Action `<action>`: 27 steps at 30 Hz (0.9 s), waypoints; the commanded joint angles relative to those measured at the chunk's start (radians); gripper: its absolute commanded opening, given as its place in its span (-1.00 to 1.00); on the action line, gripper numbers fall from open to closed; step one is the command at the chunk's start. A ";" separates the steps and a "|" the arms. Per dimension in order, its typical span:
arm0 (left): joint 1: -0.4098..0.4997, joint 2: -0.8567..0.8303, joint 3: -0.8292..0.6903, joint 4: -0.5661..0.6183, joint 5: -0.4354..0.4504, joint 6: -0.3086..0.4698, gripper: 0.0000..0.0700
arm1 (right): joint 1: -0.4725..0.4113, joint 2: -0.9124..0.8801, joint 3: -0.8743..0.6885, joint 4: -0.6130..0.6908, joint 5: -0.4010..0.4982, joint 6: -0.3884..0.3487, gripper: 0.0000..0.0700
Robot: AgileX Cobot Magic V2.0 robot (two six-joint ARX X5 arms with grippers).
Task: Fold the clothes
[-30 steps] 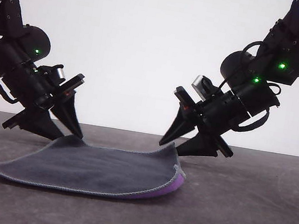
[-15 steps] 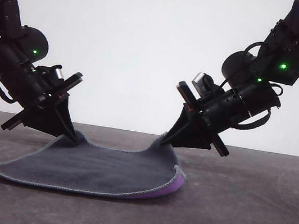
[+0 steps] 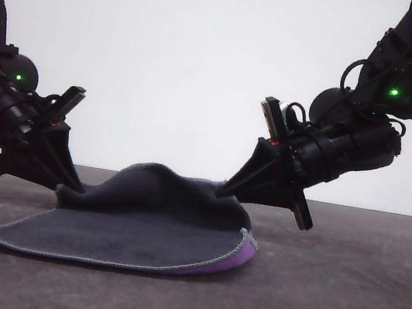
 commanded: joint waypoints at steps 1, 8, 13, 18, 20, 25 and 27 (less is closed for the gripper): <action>-0.001 0.026 0.017 -0.035 0.007 0.069 -0.98 | 0.004 0.024 0.019 -0.032 -0.007 -0.064 -0.97; -0.002 0.026 0.017 -0.156 0.008 0.137 -0.97 | 0.004 0.024 0.019 -0.167 -0.007 -0.128 -0.97; -0.002 0.026 0.017 -0.221 0.011 0.158 -0.97 | 0.006 0.024 0.019 -0.240 -0.009 -0.165 -0.97; -0.002 0.026 0.017 -0.288 0.011 0.188 -0.95 | 0.005 0.024 0.019 -0.288 -0.011 -0.179 -0.97; -0.002 0.026 0.017 -0.314 0.011 0.190 -0.92 | 0.005 0.024 0.019 -0.301 -0.013 -0.183 -0.97; -0.004 0.026 0.017 -0.356 0.011 0.193 -0.92 | 0.005 0.024 0.019 -0.325 -0.022 -0.185 -0.97; -0.004 0.026 0.017 -0.367 0.011 0.193 -0.92 | 0.005 0.024 0.019 -0.335 -0.023 -0.186 -0.97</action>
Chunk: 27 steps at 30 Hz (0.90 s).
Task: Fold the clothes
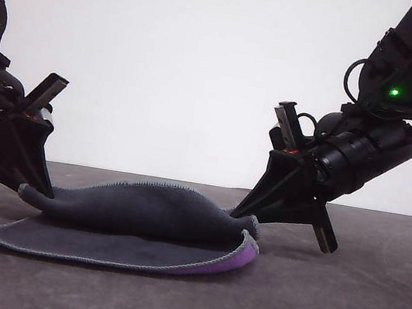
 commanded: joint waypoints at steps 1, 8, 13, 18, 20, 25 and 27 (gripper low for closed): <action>-0.005 0.026 0.017 -0.014 0.006 0.017 -0.92 | 0.005 0.024 0.019 -0.011 -0.007 -0.024 -0.97; -0.018 0.026 0.017 -0.053 0.006 0.018 -0.90 | 0.005 0.024 0.019 -0.058 -0.007 -0.050 -0.97; -0.027 0.026 0.017 -0.074 0.006 0.027 -0.47 | 0.005 0.024 0.019 -0.085 -0.007 -0.064 -0.96; -0.028 0.026 0.017 -0.085 0.006 0.028 -0.32 | 0.005 0.024 0.019 -0.113 -0.012 -0.083 -0.47; -0.028 0.026 0.017 -0.095 0.006 0.029 -0.32 | 0.005 0.024 0.019 -0.123 -0.013 -0.090 -0.21; -0.028 0.026 0.017 -0.112 0.006 0.037 -0.32 | 0.005 0.024 0.019 -0.143 -0.015 -0.093 0.00; -0.028 0.026 0.017 -0.124 0.006 0.043 -0.31 | 0.005 0.024 0.019 -0.163 -0.029 -0.105 0.00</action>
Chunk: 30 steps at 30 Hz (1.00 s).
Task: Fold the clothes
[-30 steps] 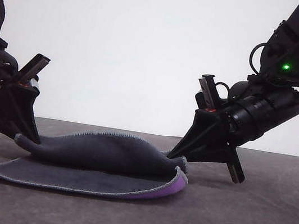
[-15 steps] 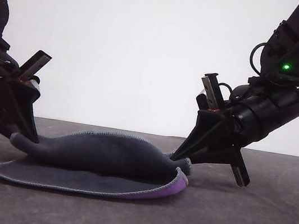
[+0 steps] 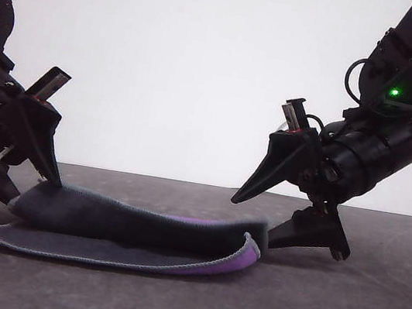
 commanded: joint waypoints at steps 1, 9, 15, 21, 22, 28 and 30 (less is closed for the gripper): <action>-0.003 0.026 0.017 -0.013 0.006 0.026 -0.31 | 0.005 0.024 0.019 -0.020 -0.026 -0.038 0.00; -0.003 0.026 0.017 -0.069 0.009 0.053 -0.07 | 0.005 0.024 0.019 -0.085 -0.055 -0.091 0.22; -0.003 0.025 0.017 -0.081 0.055 0.077 -0.07 | 0.005 0.024 0.019 -0.093 -0.055 -0.098 0.35; -0.001 0.020 0.036 -0.081 0.061 0.080 -0.07 | 0.005 0.018 0.029 -0.096 -0.055 -0.131 0.36; 0.000 0.016 0.045 -0.086 0.062 0.080 -0.07 | 0.005 0.015 0.038 -0.105 -0.055 -0.138 0.38; 0.000 -0.046 0.122 -0.103 0.061 0.080 -0.07 | 0.004 -0.021 0.123 -0.207 -0.054 -0.197 0.39; 0.000 -0.080 0.153 -0.103 0.057 0.077 -0.07 | 0.004 -0.046 0.147 -0.234 -0.050 -0.218 0.39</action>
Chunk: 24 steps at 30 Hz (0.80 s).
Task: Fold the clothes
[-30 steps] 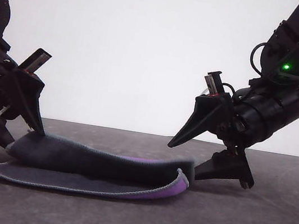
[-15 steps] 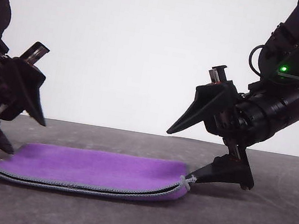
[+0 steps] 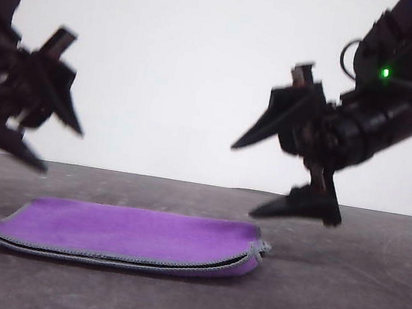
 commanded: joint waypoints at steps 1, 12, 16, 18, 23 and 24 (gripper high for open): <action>0.002 -0.025 0.044 -0.003 -0.005 0.011 -0.07 | 0.003 -0.028 0.033 -0.016 0.002 -0.048 0.39; 0.033 -0.337 0.108 0.113 -0.361 -0.129 -0.07 | 0.008 -0.341 0.057 -0.029 0.168 -0.019 0.39; 0.033 -0.459 0.108 0.124 -0.484 -0.154 -0.07 | 0.028 -0.497 0.057 -0.037 0.319 0.020 0.39; 0.033 -0.504 0.105 0.109 -0.521 -0.160 -0.07 | 0.042 -0.571 0.057 -0.059 0.408 0.050 0.39; 0.034 -0.591 0.074 0.082 -0.589 -0.159 -0.07 | 0.103 -0.736 0.048 -0.109 0.552 0.093 0.39; 0.035 -0.608 0.055 0.086 -0.598 -0.159 -0.07 | 0.117 -0.767 0.044 -0.111 0.590 0.106 0.39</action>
